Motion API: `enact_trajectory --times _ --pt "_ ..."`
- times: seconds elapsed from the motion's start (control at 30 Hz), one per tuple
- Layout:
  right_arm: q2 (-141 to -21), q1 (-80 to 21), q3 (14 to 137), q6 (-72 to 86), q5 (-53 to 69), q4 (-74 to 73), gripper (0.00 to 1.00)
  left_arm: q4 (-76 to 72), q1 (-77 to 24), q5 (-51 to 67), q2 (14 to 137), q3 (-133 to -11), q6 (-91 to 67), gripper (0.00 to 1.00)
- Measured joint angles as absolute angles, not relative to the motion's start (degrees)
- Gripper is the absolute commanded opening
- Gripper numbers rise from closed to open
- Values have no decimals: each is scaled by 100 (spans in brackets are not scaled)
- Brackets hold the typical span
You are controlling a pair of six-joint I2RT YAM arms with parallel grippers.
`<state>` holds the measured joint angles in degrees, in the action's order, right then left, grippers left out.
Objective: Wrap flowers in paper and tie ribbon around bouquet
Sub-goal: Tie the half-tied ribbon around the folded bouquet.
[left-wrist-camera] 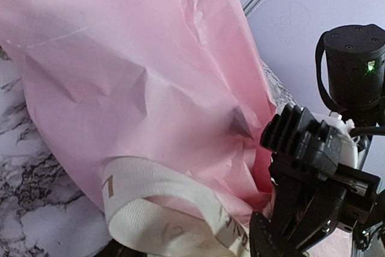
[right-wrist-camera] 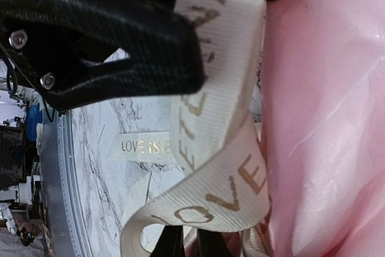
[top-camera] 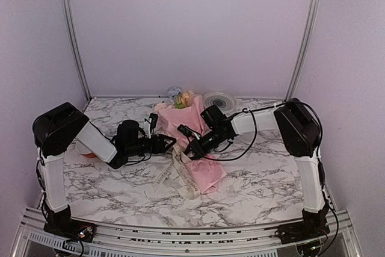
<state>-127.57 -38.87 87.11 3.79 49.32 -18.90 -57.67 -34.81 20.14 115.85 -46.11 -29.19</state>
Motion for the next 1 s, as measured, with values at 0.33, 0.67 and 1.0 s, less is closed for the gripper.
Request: enact_trajectory --times 0.33,0.67,1.0 --pt "-12879 -3865 8912 292 5225 -1841 11 -5068 -3481 1994 10731 -3966 -3354 76" --pt "-12923 -3868 8917 274 5221 -1844 13 -3642 -3494 1802 9981 -3892 -2888 27" --pt "-12923 -3909 8919 331 5192 -1750 12 -2582 -3927 2012 10630 -4482 -2394 23"
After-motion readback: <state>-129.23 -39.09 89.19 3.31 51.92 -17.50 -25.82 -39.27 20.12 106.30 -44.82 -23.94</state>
